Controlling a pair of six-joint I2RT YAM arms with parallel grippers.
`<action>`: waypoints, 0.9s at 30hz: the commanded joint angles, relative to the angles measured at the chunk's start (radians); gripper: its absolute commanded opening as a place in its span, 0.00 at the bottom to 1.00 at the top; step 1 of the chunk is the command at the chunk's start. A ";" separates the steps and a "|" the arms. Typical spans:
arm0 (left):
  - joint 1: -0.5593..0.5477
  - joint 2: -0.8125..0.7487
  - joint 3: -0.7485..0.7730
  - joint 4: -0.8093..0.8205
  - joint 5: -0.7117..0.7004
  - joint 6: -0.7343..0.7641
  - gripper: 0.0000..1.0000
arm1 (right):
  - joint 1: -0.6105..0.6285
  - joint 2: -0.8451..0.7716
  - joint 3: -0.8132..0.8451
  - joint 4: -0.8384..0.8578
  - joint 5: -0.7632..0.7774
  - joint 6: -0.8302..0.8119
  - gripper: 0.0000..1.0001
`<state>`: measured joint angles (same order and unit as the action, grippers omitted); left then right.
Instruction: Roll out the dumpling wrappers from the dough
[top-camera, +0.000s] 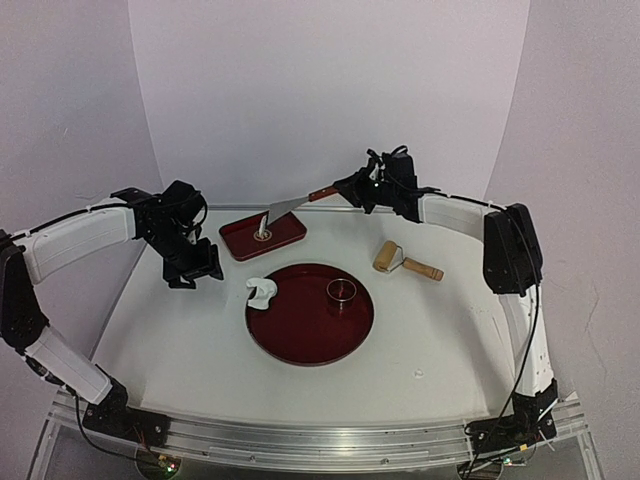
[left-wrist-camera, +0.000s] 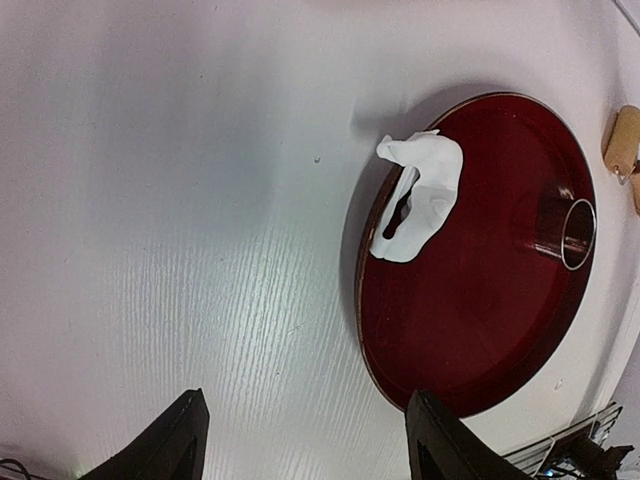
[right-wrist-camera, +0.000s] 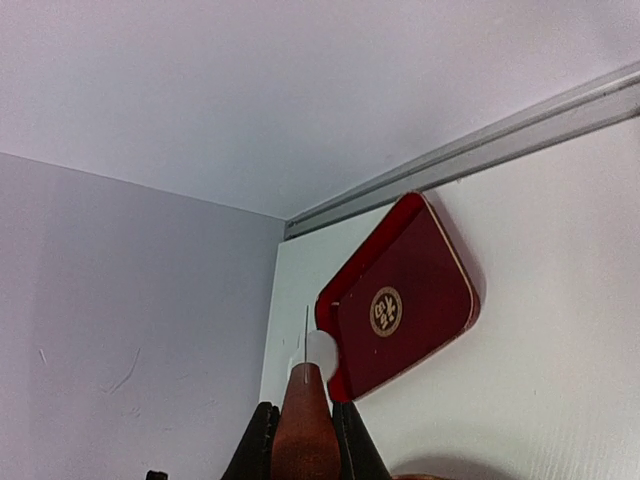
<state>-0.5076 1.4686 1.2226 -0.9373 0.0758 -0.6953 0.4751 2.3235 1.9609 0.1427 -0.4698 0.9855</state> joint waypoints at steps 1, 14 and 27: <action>0.003 0.019 0.080 -0.030 0.000 0.061 0.69 | 0.020 0.120 0.194 -0.010 0.073 -0.007 0.00; 0.002 0.048 0.114 -0.042 -0.012 0.093 0.69 | 0.028 0.214 0.331 -0.081 0.100 -0.069 0.00; 0.004 0.061 0.145 0.007 -0.036 0.073 0.69 | 0.015 0.032 0.300 -0.113 0.011 -0.091 0.00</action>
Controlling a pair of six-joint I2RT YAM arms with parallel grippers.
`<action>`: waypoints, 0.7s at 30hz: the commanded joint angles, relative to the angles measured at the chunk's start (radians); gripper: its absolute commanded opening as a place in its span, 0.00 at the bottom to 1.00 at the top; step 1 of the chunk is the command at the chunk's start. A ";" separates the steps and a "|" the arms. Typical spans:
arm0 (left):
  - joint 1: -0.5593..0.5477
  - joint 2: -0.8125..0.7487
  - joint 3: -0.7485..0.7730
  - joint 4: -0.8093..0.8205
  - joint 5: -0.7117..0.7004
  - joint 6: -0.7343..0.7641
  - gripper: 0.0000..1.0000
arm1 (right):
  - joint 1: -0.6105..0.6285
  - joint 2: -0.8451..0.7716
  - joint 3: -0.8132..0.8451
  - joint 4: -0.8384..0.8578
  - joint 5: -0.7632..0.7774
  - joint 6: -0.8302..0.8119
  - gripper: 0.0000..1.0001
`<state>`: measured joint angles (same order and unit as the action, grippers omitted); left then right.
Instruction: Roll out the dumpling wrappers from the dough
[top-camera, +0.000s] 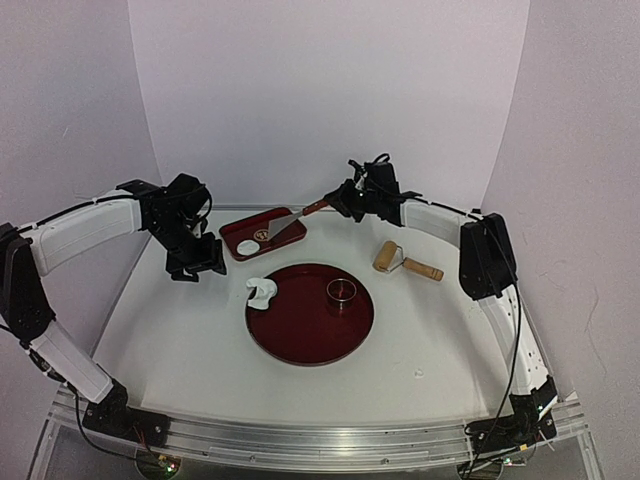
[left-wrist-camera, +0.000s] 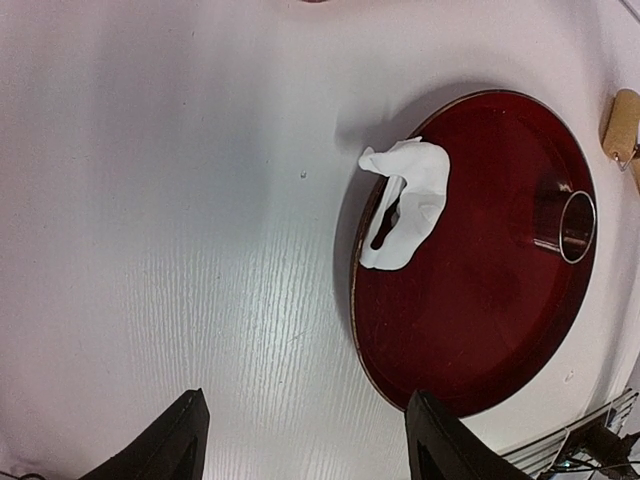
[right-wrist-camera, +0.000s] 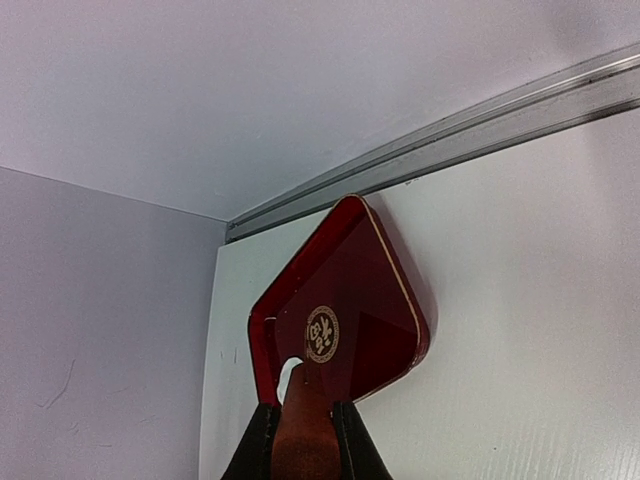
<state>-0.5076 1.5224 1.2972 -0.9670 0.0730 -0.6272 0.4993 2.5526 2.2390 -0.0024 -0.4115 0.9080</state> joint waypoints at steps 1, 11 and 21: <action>0.005 0.009 0.080 0.042 -0.036 0.009 0.70 | -0.016 -0.233 -0.012 0.023 -0.053 -0.014 0.00; 0.004 -0.035 0.104 0.153 -0.107 0.031 1.00 | -0.110 -0.783 -0.637 -0.069 -0.089 -0.043 0.00; 0.004 -0.047 0.086 0.273 -0.129 0.080 1.00 | -0.262 -1.184 -1.113 -0.212 -0.122 -0.093 0.00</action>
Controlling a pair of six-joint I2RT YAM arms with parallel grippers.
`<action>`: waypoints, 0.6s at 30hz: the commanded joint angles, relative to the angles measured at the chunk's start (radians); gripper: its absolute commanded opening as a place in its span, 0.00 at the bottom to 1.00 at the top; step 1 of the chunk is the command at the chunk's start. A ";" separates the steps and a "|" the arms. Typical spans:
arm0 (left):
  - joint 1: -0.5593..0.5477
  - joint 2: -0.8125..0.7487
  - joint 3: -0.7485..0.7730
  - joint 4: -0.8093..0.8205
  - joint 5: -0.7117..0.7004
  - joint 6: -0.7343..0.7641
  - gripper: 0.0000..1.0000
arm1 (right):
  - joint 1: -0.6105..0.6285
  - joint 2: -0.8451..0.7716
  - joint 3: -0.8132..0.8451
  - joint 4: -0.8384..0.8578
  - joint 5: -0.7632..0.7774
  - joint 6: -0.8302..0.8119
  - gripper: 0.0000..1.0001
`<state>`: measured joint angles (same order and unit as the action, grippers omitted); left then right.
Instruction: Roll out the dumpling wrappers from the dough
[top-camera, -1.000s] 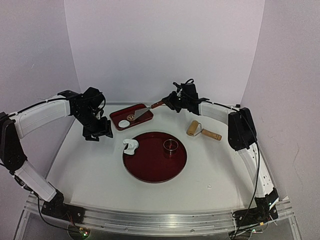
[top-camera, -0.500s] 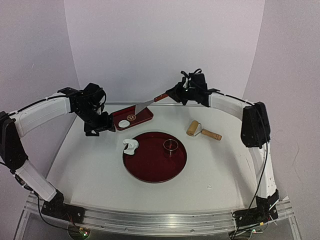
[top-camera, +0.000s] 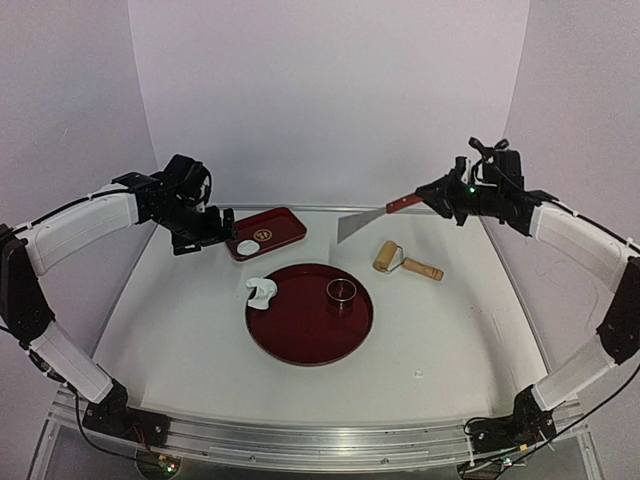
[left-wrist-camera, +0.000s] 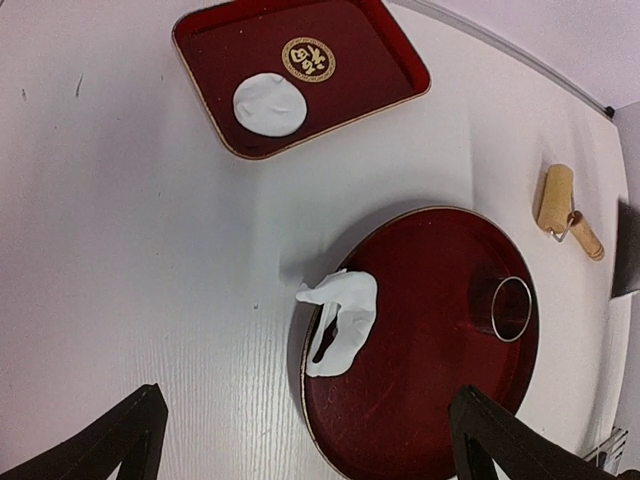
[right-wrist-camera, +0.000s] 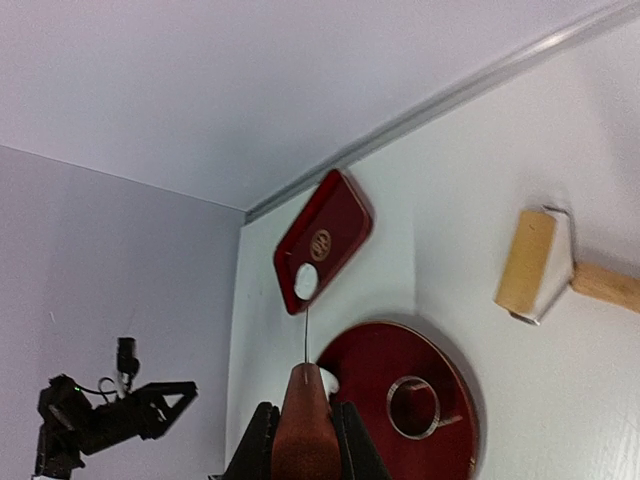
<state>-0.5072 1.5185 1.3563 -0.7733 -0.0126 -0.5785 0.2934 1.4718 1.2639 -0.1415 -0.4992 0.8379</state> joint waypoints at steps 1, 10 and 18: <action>0.003 -0.045 0.023 0.088 -0.049 0.033 1.00 | -0.079 -0.136 -0.183 -0.076 -0.049 -0.019 0.00; 0.003 -0.058 -0.016 0.143 -0.033 0.033 0.99 | -0.156 -0.266 -0.464 -0.112 -0.093 -0.070 0.00; 0.003 -0.039 -0.001 0.148 -0.006 0.037 0.99 | -0.177 -0.218 -0.547 -0.109 -0.097 -0.140 0.00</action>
<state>-0.5072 1.4956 1.3457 -0.6678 -0.0292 -0.5564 0.1272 1.2301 0.7288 -0.2568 -0.5897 0.7596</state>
